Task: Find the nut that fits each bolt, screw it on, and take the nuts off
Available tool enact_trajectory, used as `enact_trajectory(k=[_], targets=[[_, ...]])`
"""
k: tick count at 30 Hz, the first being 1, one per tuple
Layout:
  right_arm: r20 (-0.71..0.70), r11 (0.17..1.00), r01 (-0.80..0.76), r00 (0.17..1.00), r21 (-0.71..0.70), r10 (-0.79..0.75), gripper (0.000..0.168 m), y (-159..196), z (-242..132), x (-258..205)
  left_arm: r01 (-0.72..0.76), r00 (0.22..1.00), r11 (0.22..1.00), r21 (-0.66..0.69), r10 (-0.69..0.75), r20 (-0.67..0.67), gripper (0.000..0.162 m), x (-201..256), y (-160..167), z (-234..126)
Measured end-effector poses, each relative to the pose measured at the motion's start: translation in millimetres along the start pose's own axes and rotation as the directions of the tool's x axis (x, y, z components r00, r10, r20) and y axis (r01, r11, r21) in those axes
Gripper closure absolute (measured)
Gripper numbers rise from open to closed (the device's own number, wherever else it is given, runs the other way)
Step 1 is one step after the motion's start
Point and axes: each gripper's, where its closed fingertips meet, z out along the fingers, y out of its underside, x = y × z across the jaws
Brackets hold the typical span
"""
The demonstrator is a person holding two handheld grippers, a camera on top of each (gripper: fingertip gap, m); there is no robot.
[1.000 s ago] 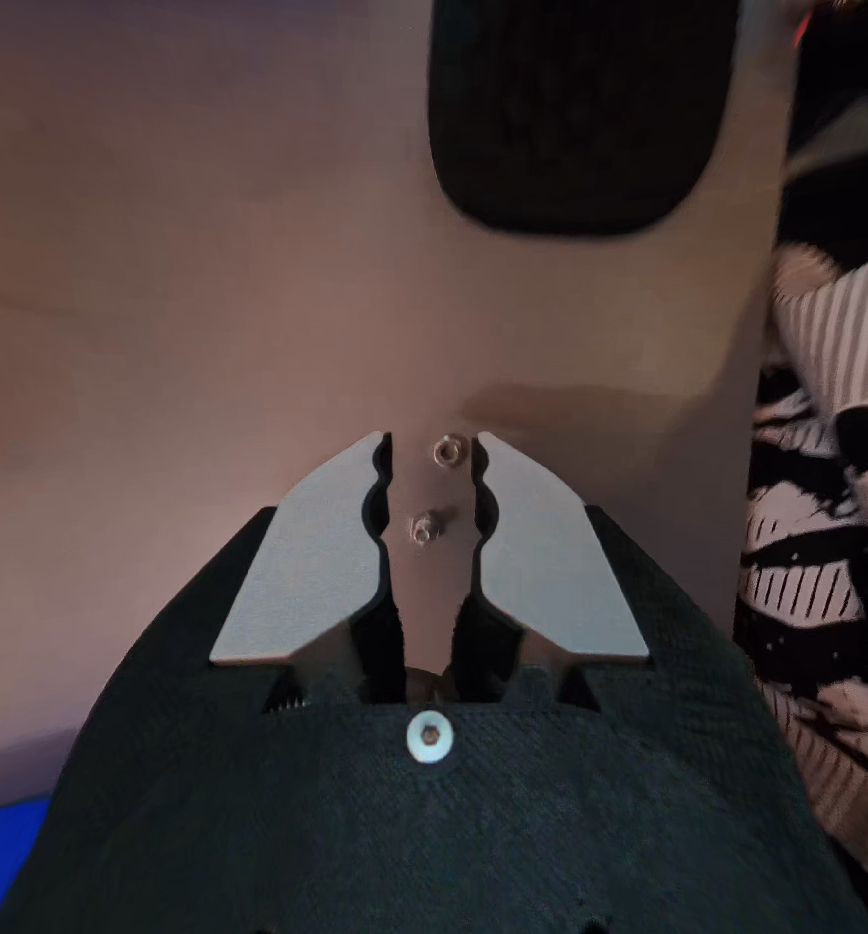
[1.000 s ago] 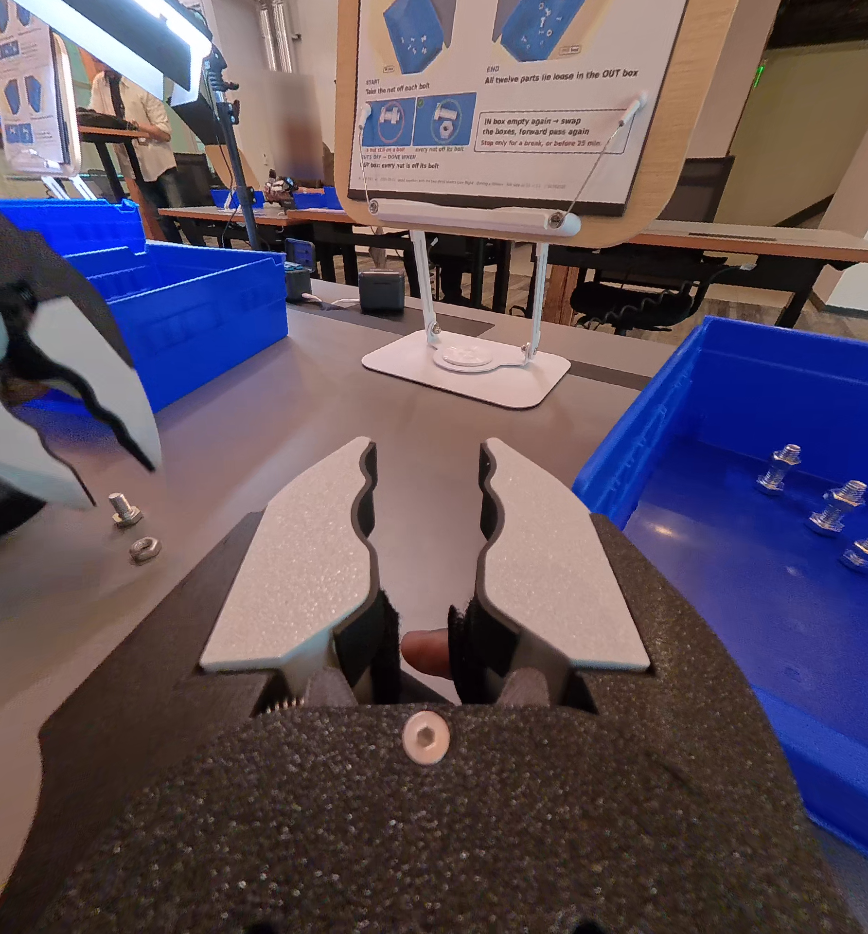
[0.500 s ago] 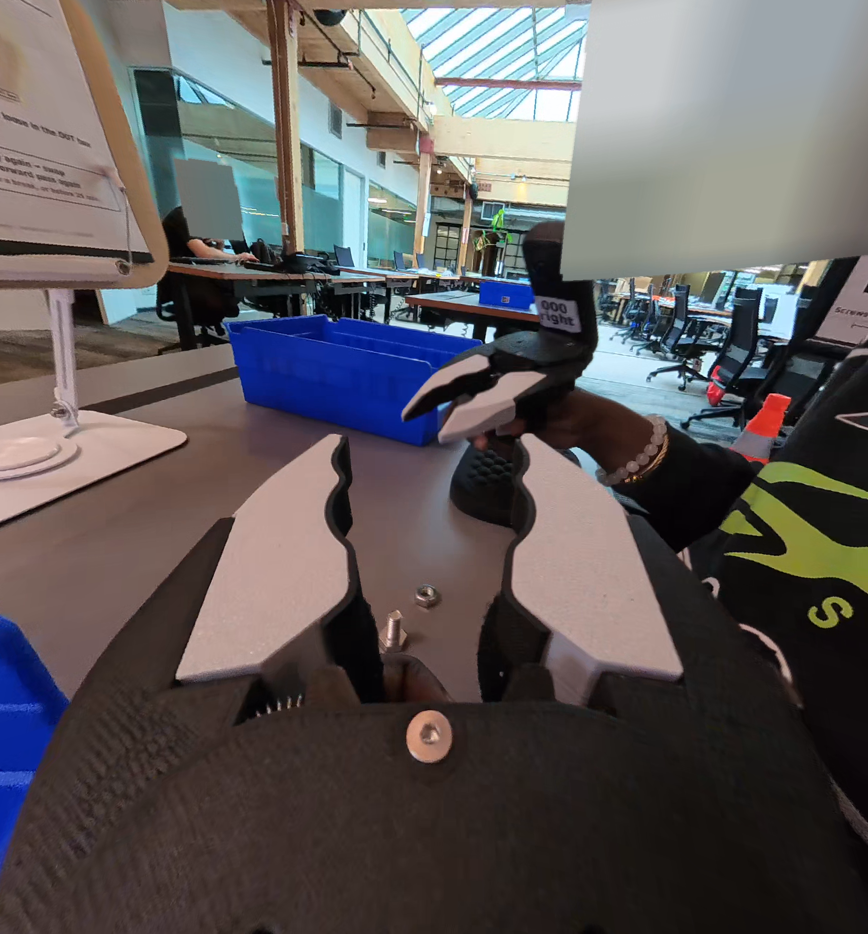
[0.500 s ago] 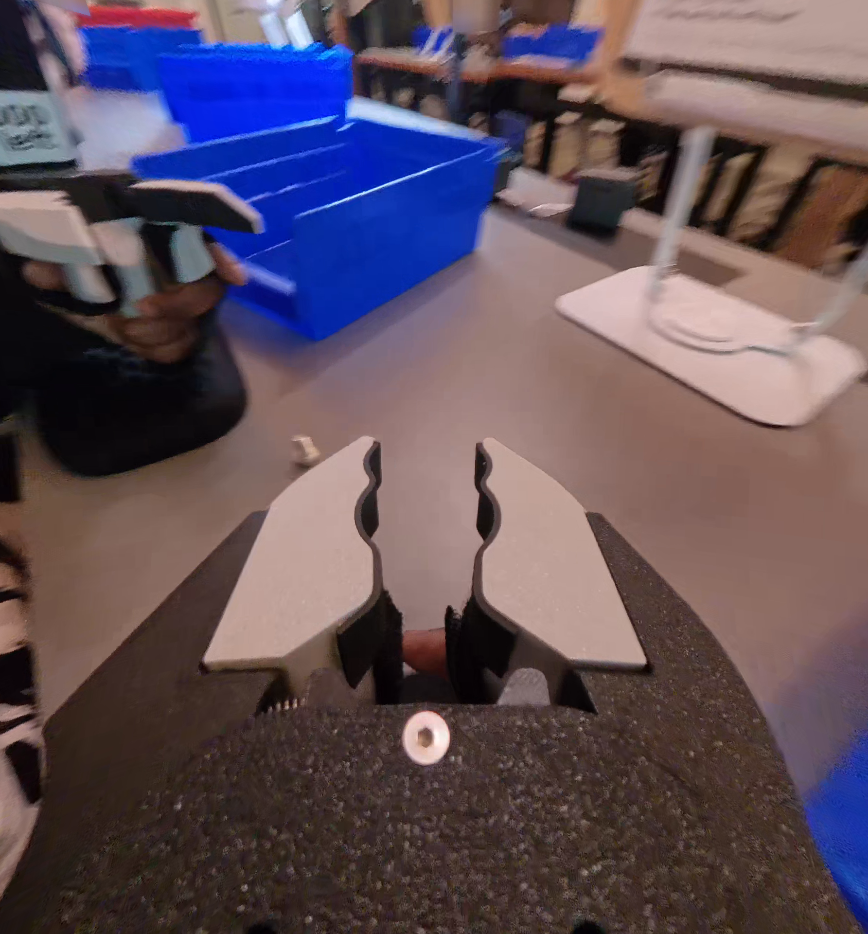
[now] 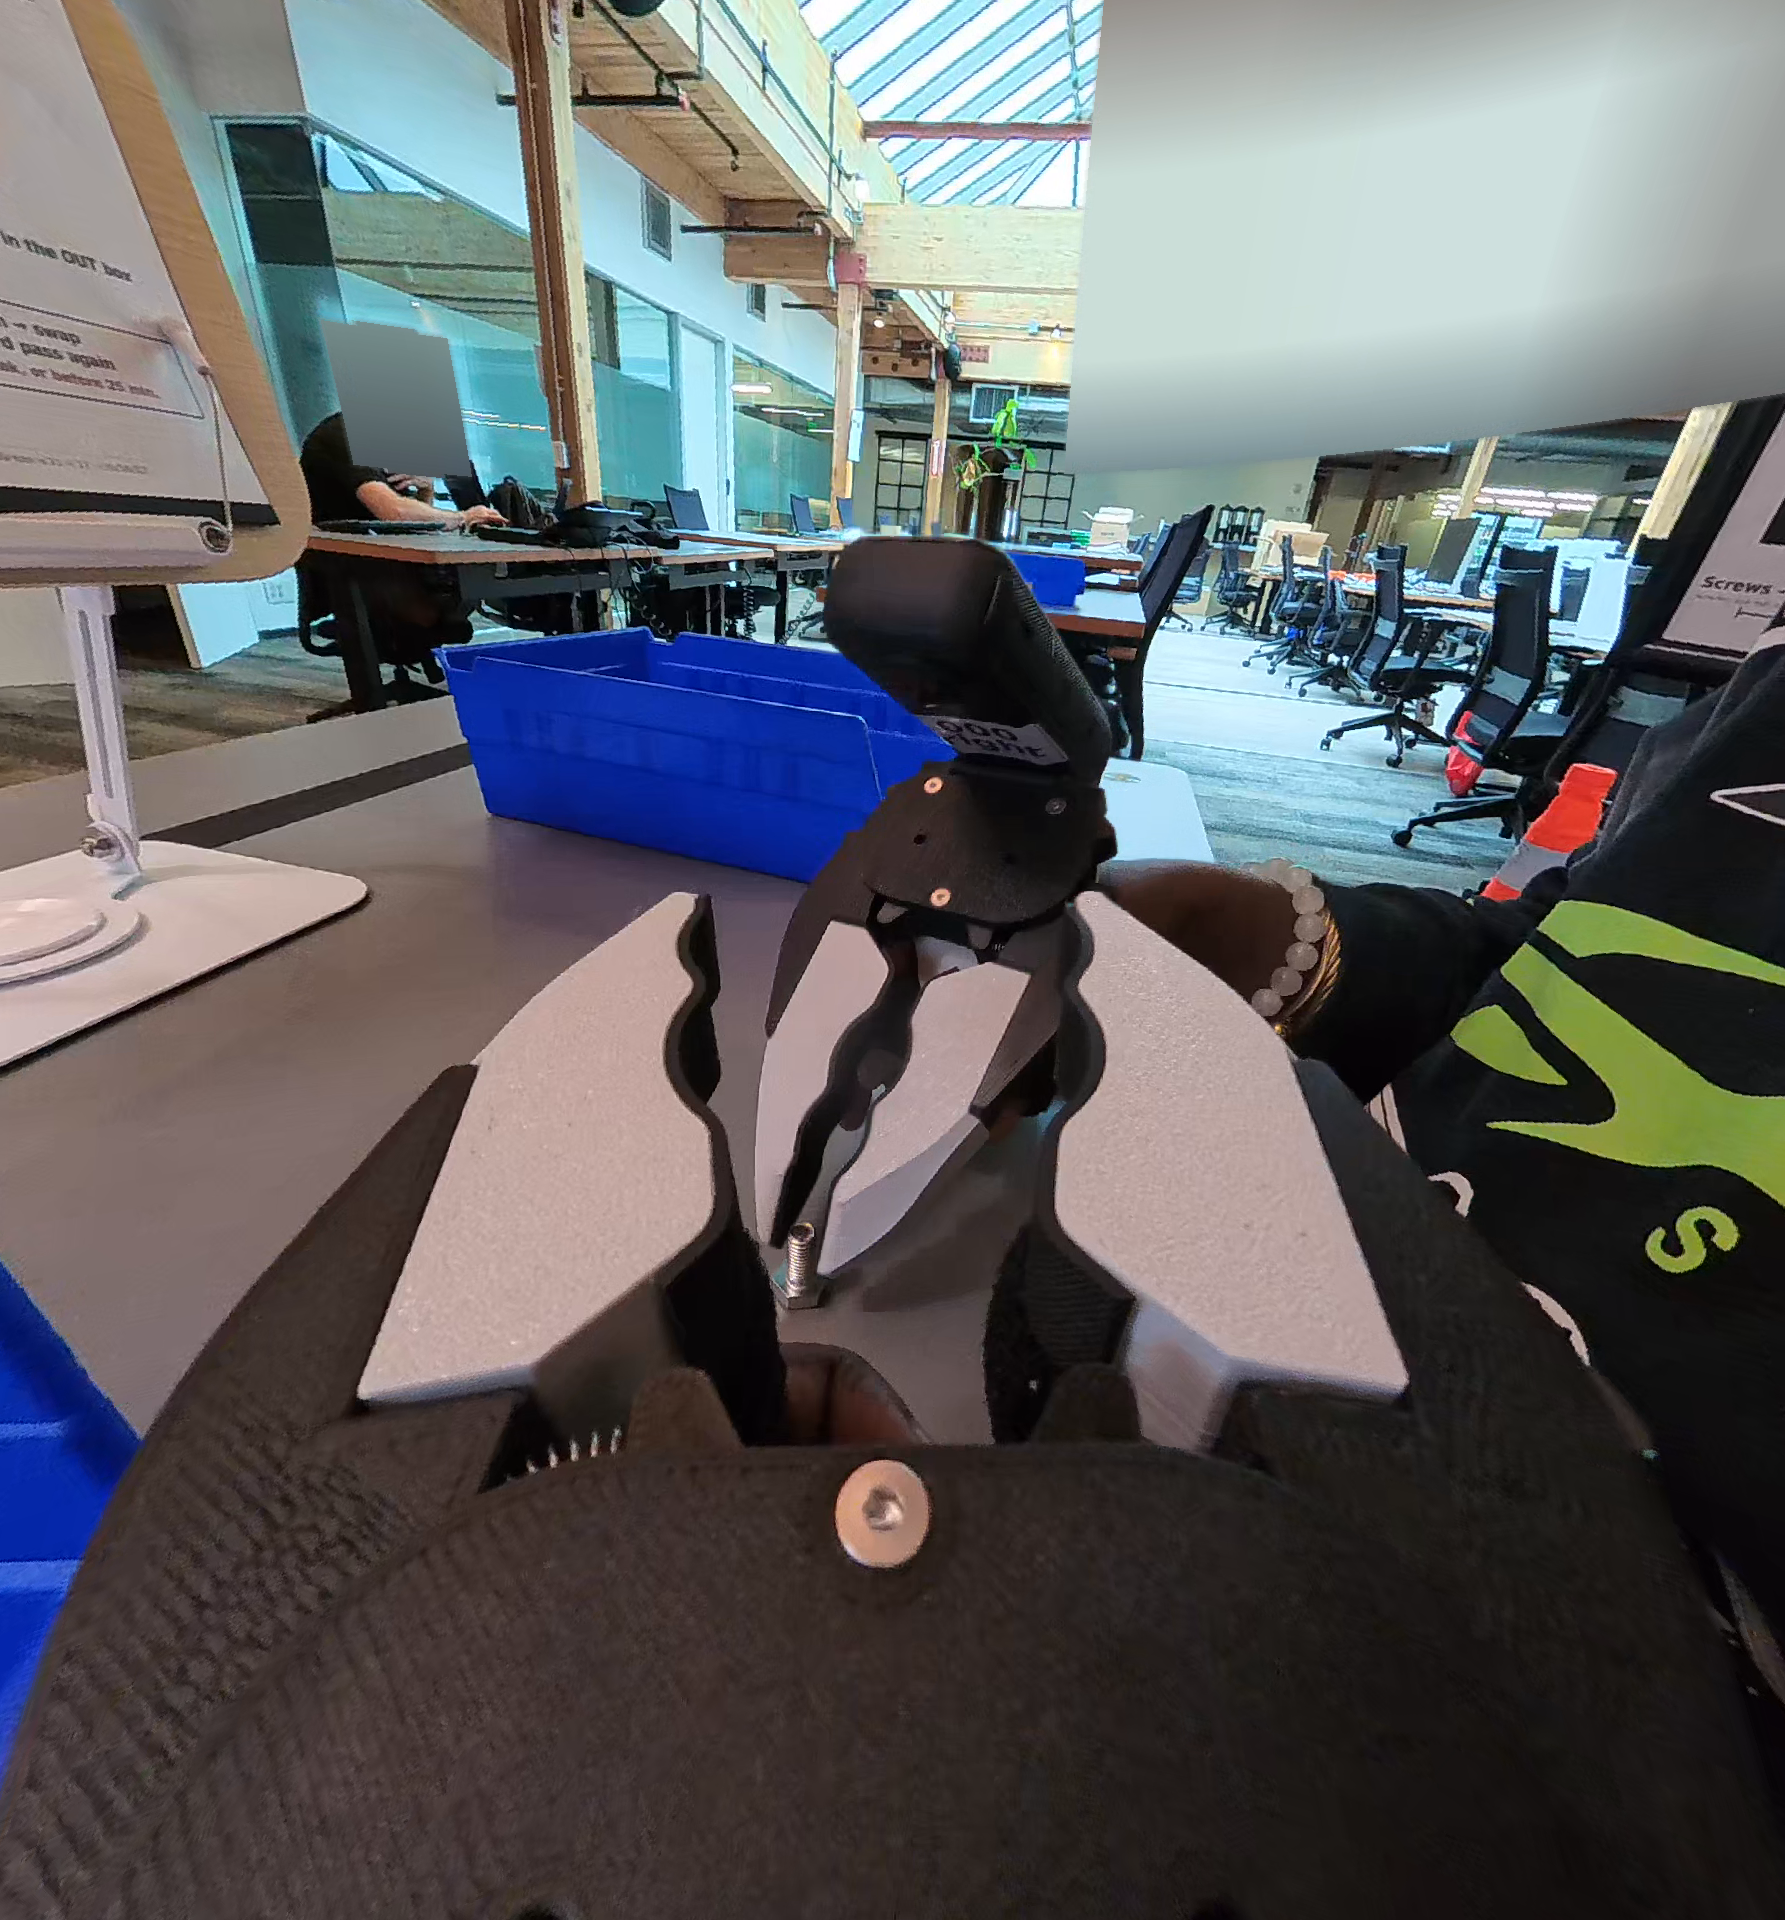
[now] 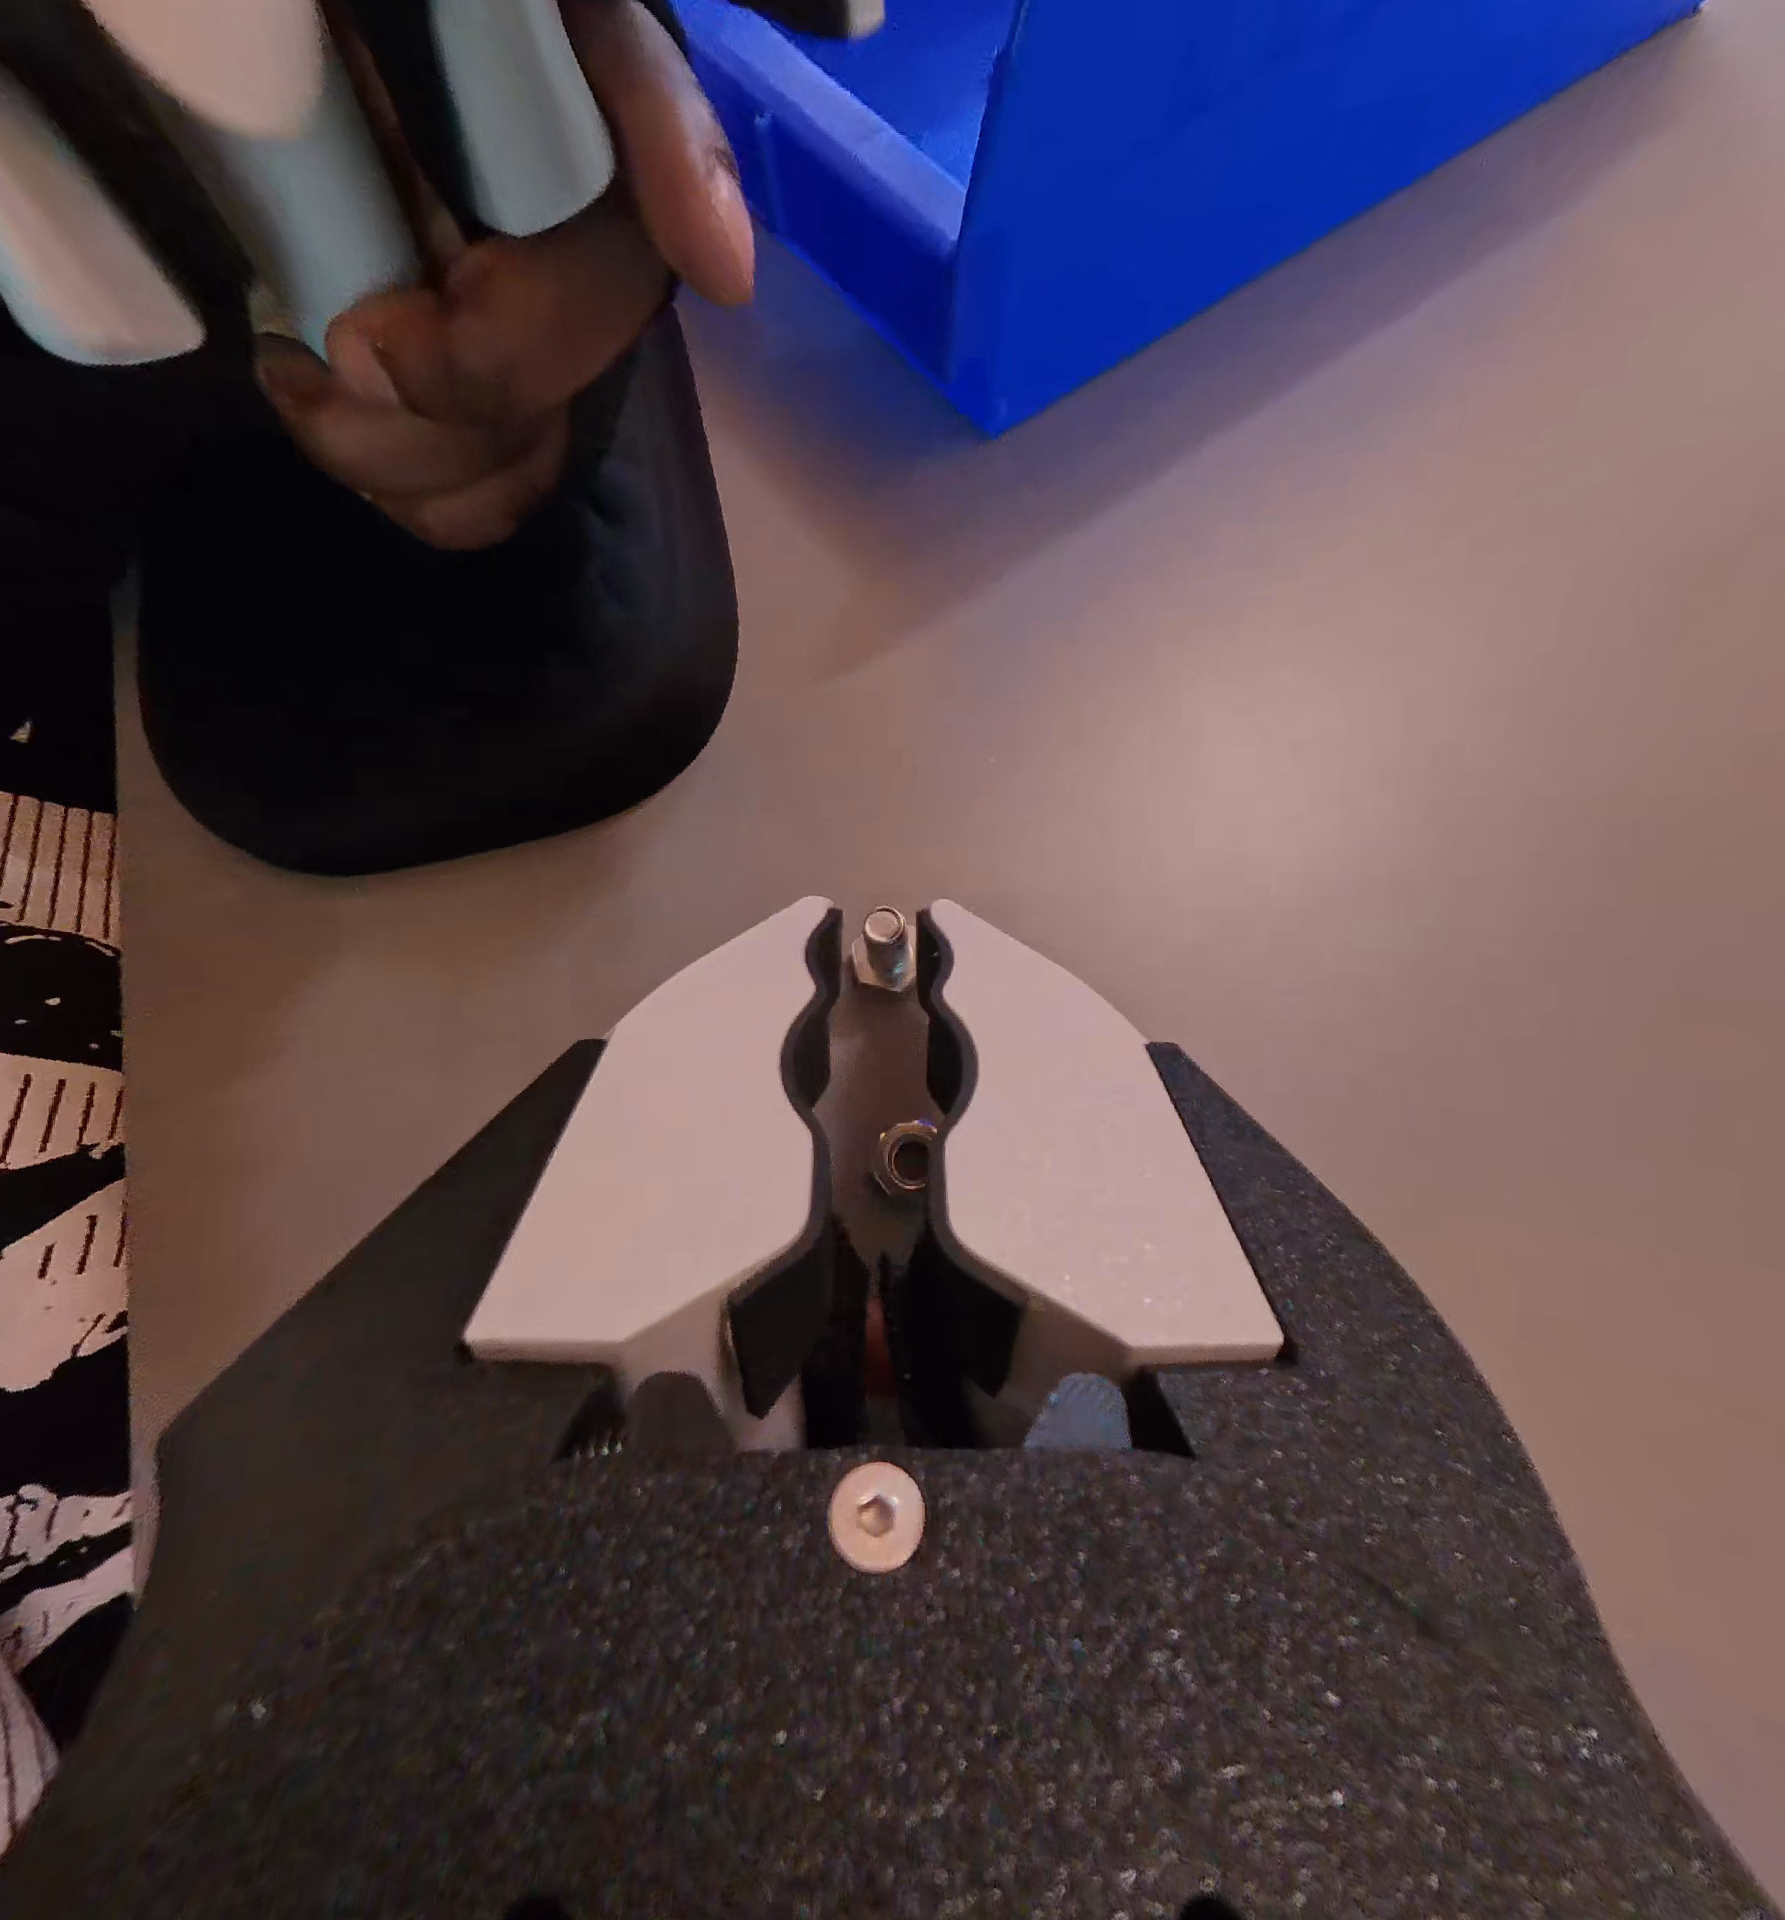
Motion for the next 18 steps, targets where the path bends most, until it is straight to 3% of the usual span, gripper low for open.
enact_trajectory(k=[7,13,18], targets=[[0.022,0.994,-0.032,0.999,0.101,0.03,0.16,-20.8,-28.1,2.4,-0.022,0.999,0.998,-0.052,0.023,0.026,0.099,-1.0,6.2,5.1],[0.047,0.963,-0.022,0.999,0.267,0.01,0.16,-66.3,-90.0,-4.3,-0.022,0.989,0.995,-0.095,0.035,0.144,0.101,-2.8,8.3,30.8],[-0.01,0.959,-0.033,0.999,0.28,0.037,0.161,-79.1,-104.2,-7.7,-0.095,0.941,0.987,-0.126,0.131,0.313,0.104,-13.4,13.8,46.5]])
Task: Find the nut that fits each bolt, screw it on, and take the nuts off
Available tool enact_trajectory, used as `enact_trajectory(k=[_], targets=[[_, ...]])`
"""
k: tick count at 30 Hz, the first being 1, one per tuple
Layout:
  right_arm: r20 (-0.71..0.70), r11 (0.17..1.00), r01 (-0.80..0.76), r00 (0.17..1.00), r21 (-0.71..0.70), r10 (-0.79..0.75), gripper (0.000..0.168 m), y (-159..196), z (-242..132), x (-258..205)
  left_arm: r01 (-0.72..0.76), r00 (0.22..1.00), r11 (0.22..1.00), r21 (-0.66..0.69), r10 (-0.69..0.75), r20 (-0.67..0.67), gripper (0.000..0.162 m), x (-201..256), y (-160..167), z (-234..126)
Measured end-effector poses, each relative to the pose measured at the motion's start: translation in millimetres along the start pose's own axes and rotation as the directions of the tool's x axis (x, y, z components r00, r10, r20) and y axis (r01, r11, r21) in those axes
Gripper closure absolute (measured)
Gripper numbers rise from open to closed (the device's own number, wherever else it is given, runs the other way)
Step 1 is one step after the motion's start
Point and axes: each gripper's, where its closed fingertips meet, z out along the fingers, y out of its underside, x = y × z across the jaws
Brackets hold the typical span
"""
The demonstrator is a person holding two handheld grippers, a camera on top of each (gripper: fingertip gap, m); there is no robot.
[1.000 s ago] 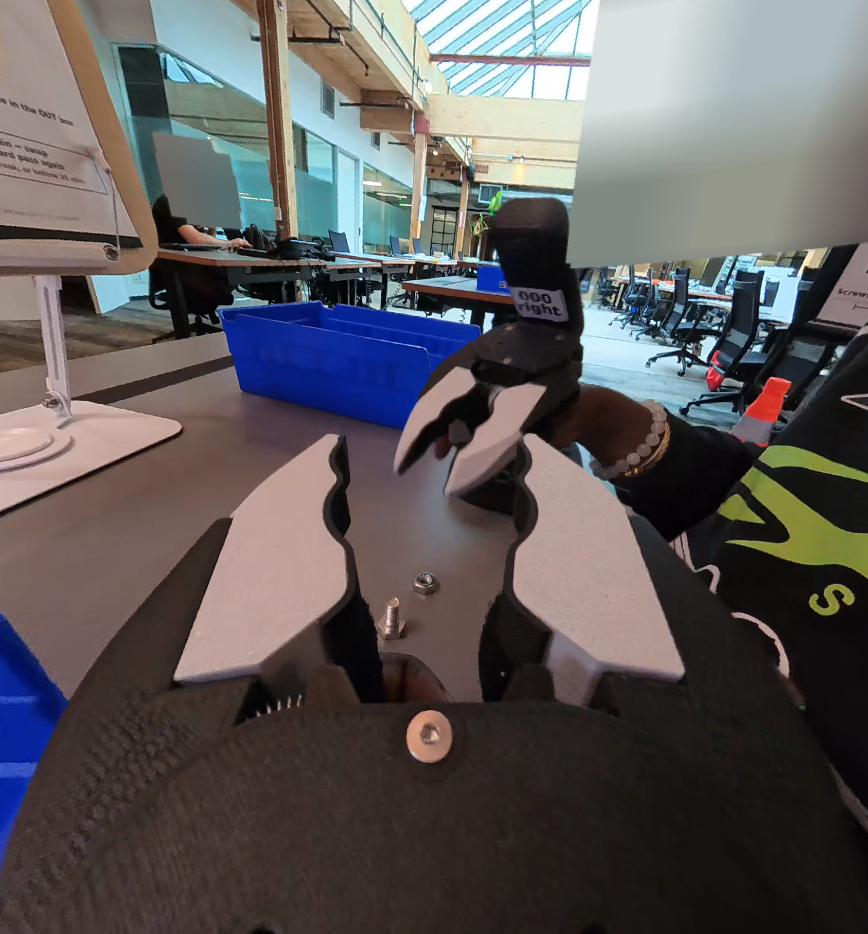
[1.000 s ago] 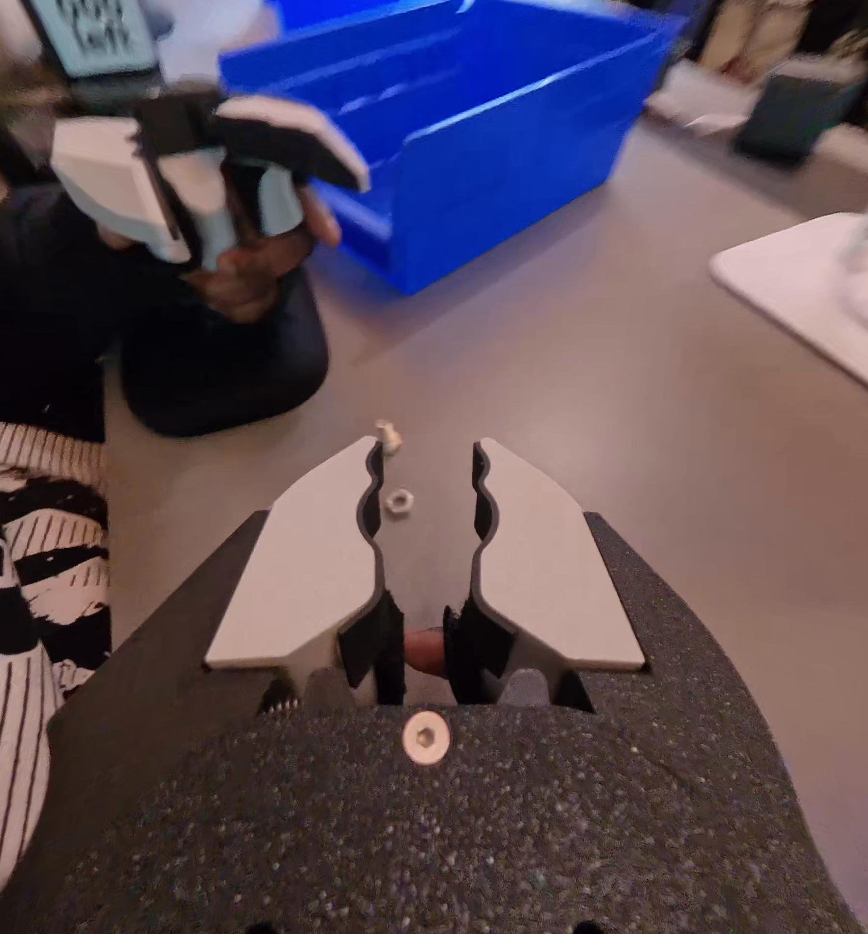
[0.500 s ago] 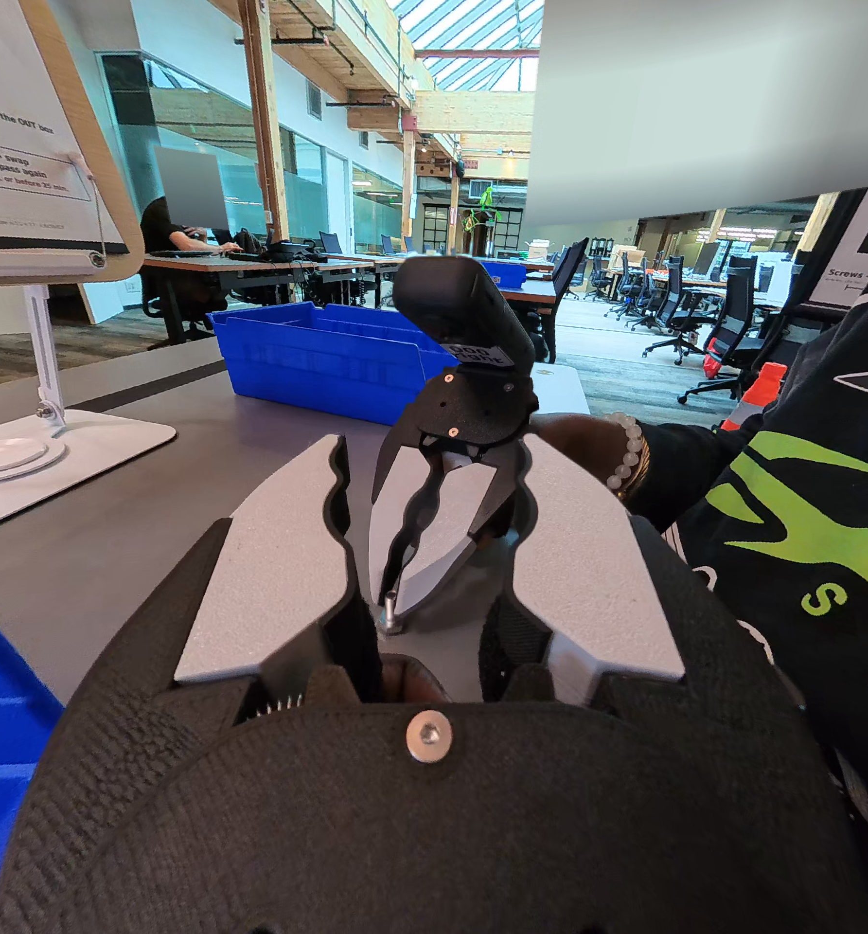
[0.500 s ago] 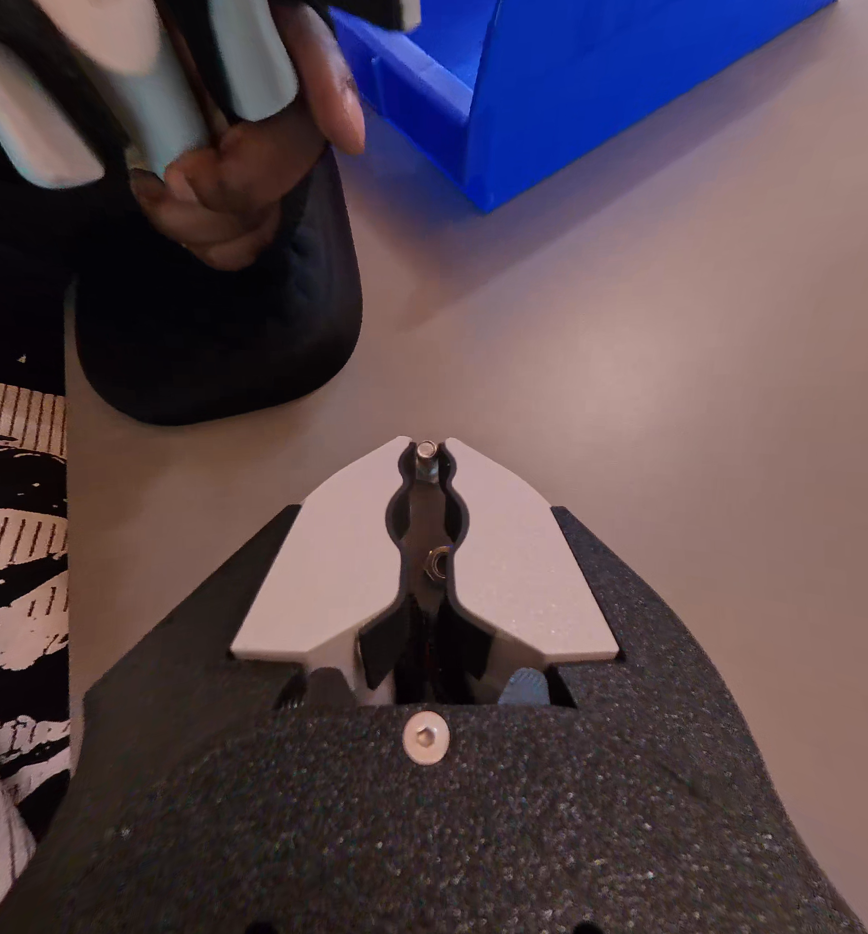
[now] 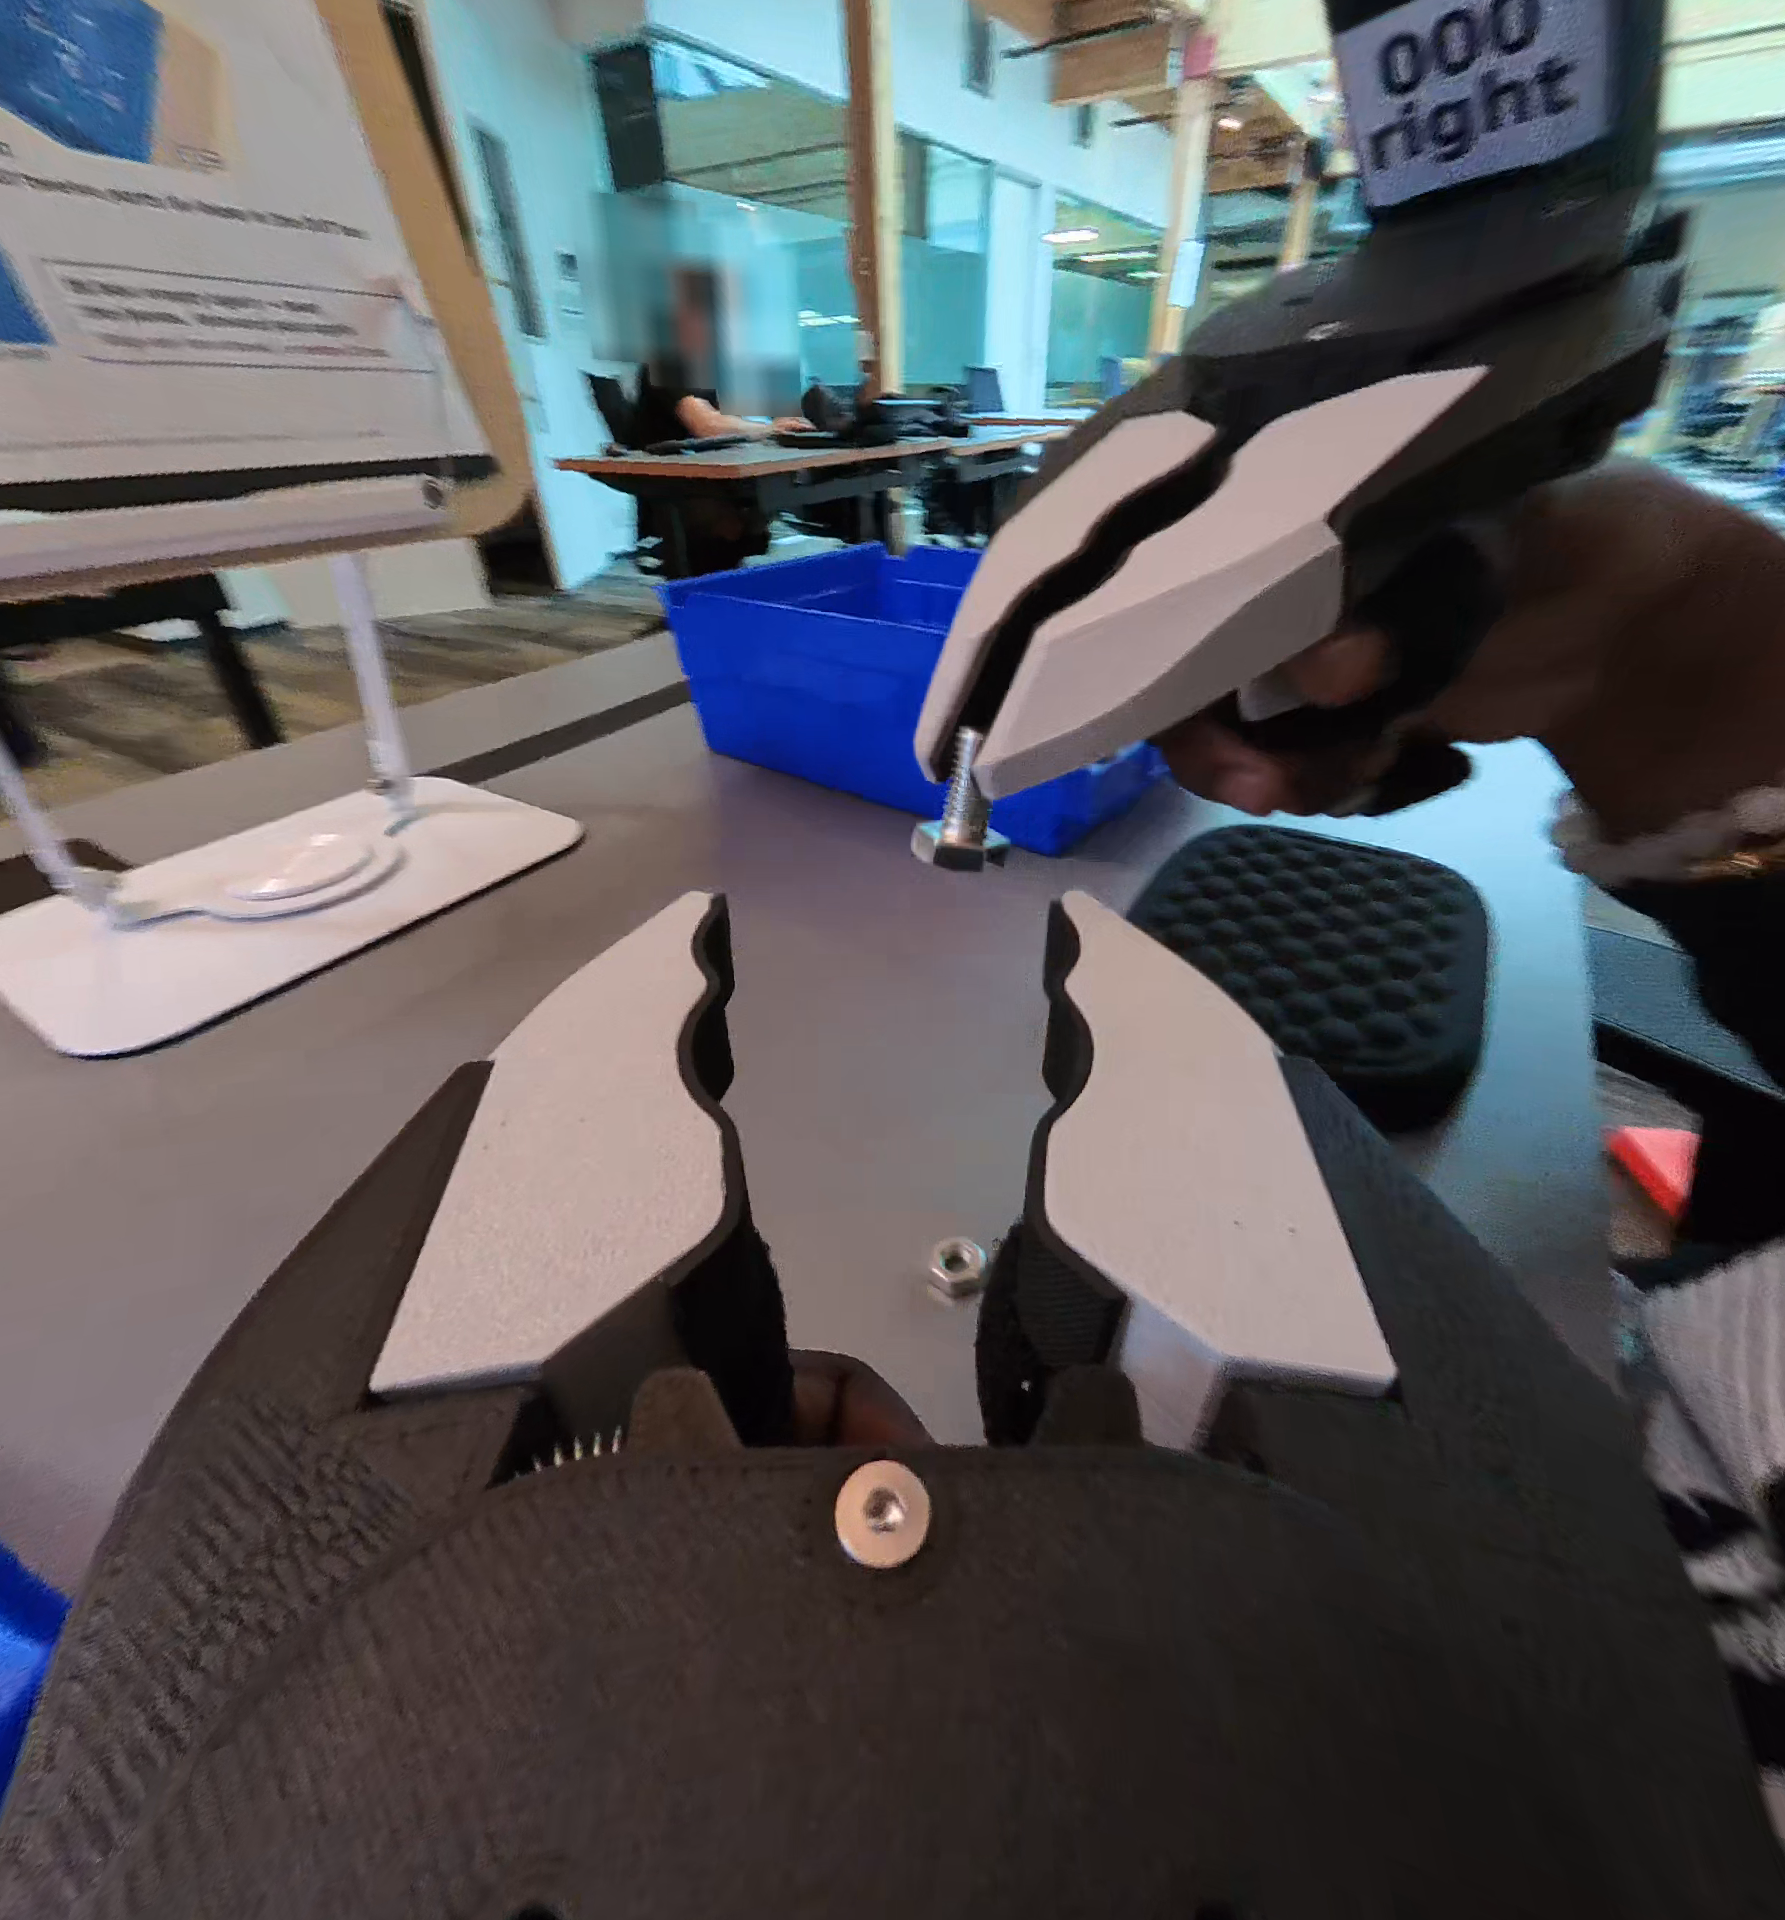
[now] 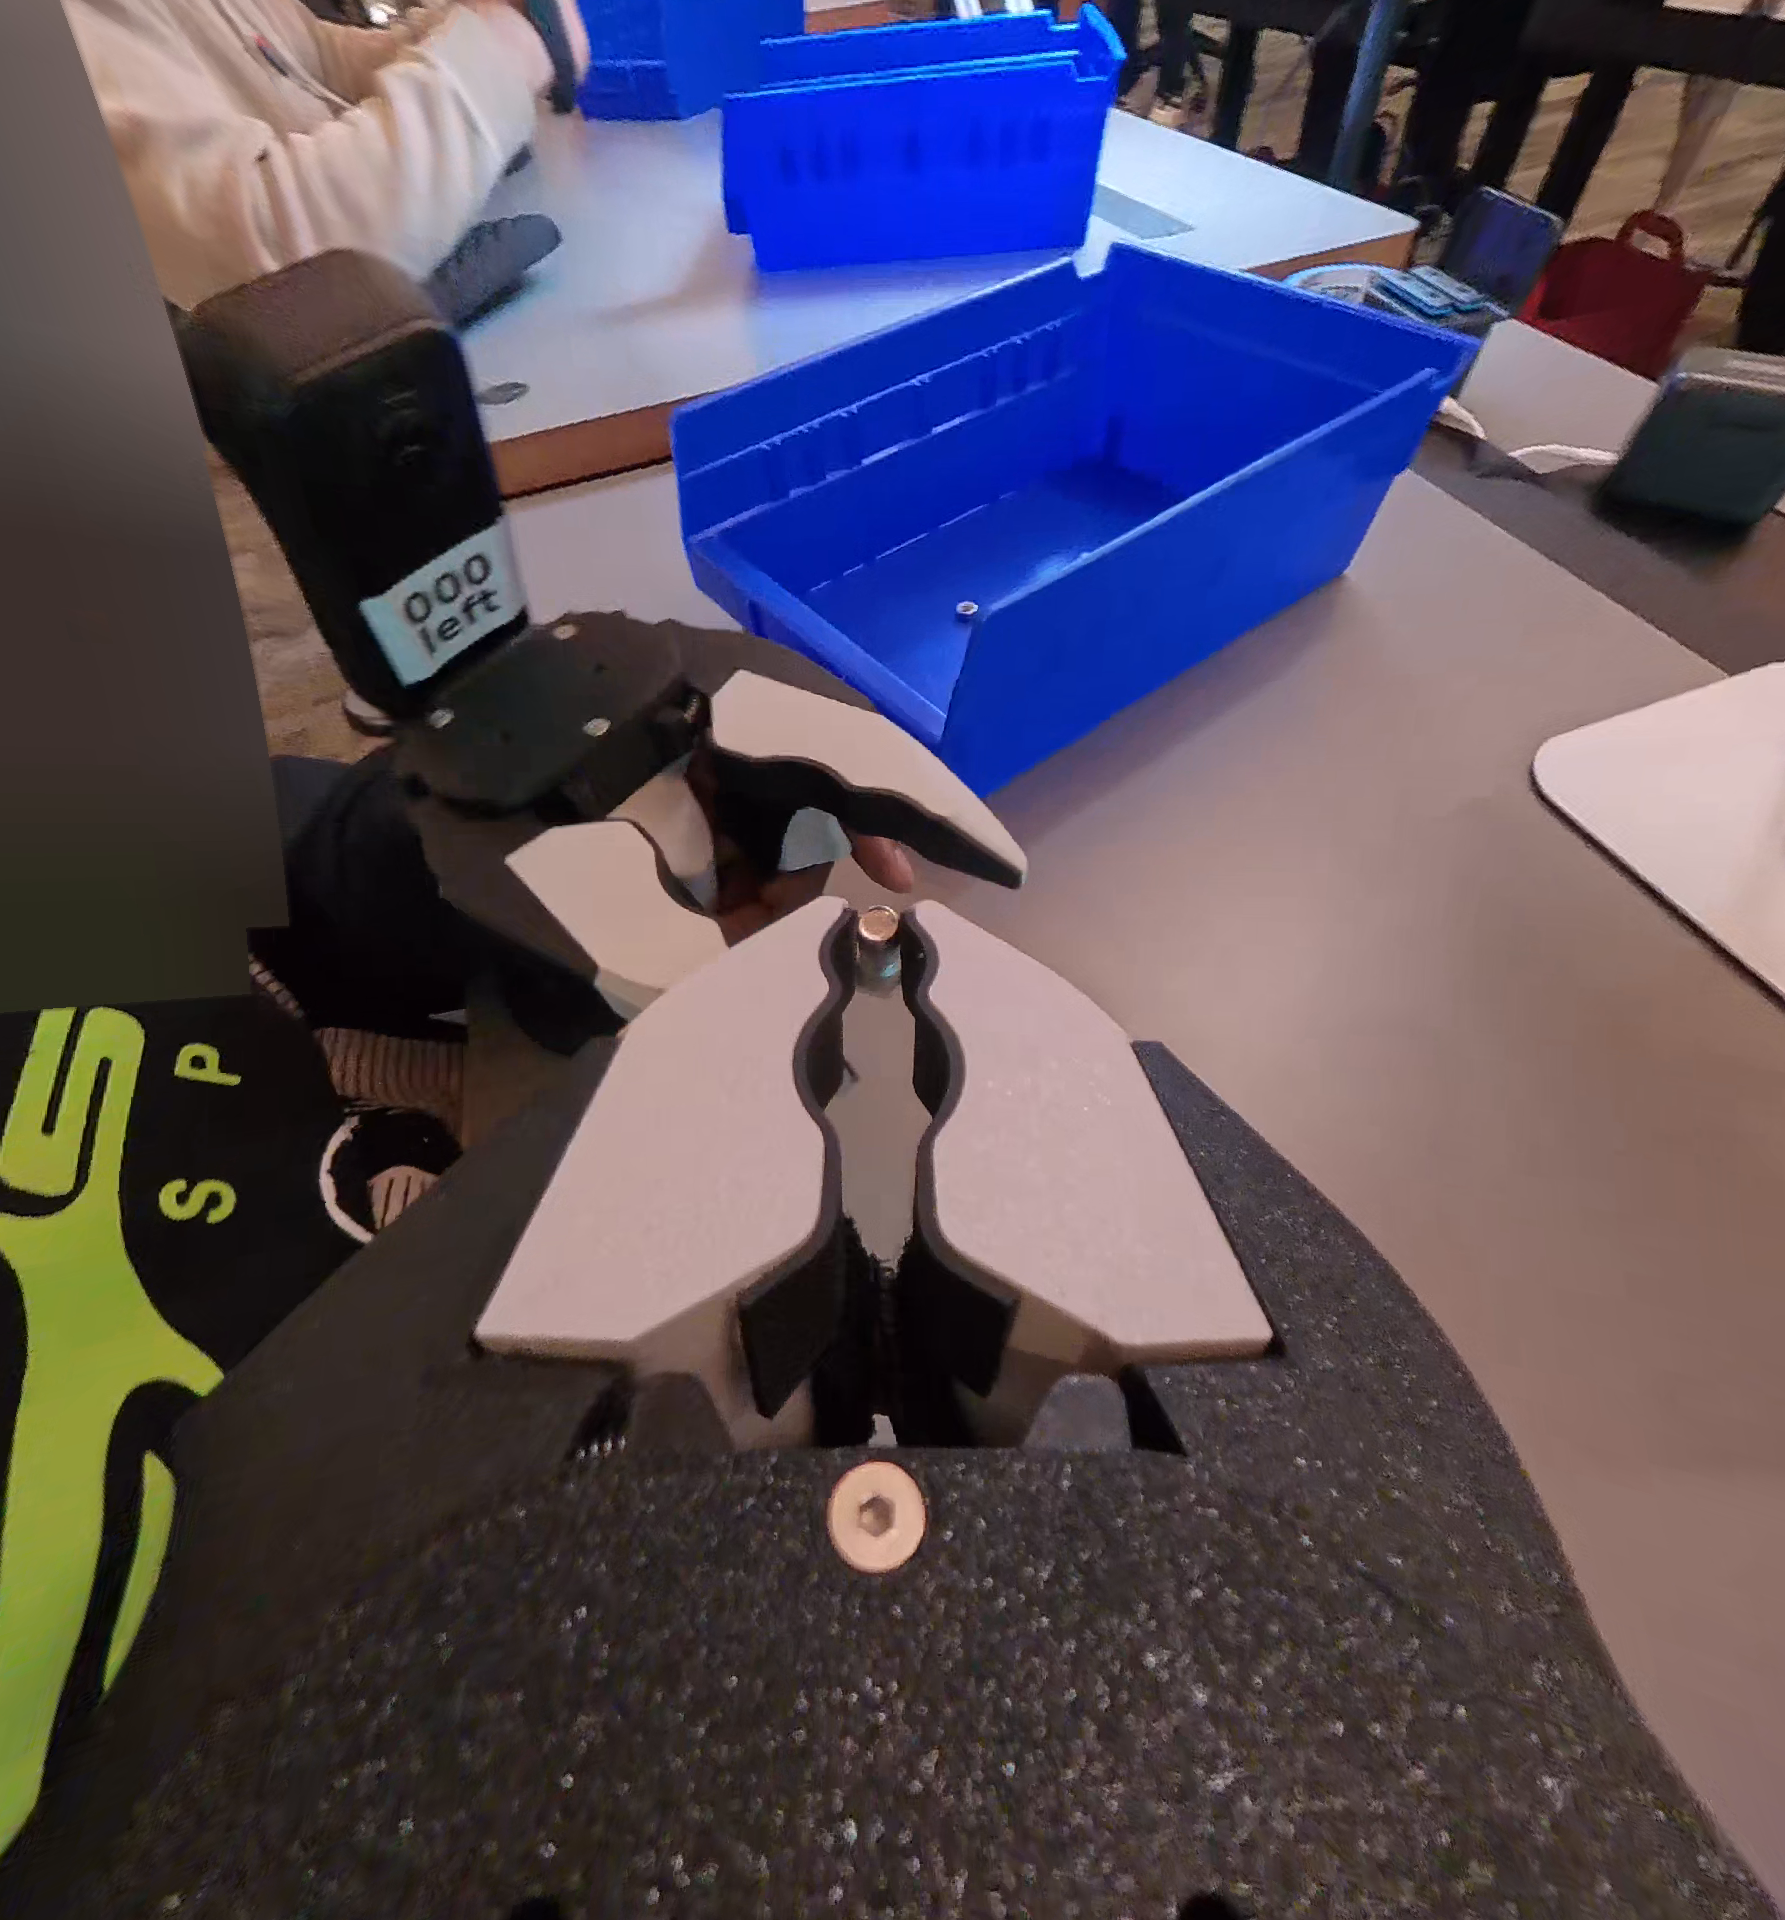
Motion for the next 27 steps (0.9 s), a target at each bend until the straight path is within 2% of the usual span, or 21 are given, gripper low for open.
enact_trajectory(k=[4,8,10,18,25,27], targets=[[-0.062,1.0,-0.027,0.998,-0.003,0.026,0.16,2.4,7.6,-0.3,-0.058,0.99,0.998,0.006,0.056,0.132,0.11,-6.5,0.1,3.2],[-0.077,0.998,-0.064,0.995,0.021,0.066,0.161,2.0,13.5,0.7,-0.129,0.974,0.991,-0.041,0.134,0.182,0.115,-7.5,4.6,5.4],[-0.077,0.997,-0.068,0.995,0.029,0.07,0.16,1.5,14.6,1.1,-0.151,0.97,0.987,-0.059,0.159,0.186,0.117,-6.4,6.6,6.8],[-0.081,0.998,-0.065,0.994,0.014,0.066,0.16,5.6,18.6,1.4,-0.177,0.96,0.981,-0.074,0.189,0.207,0.147,-7.0,7.8,7.9],[-0.079,0.998,-0.058,0.995,0.031,0.061,0.159,3.8,17.8,0.7,-0.154,0.972,0.985,-0.072,0.164,0.171,0.147,-5.4,8.4,7.5],[-0.06,0.997,-0.051,0.997,0.051,0.054,0.145,-0.9,11.9,0.4,-0.115,0.982,0.992,-0.047,0.12,0.145,0.147,-6.8,5.3,3.8]])
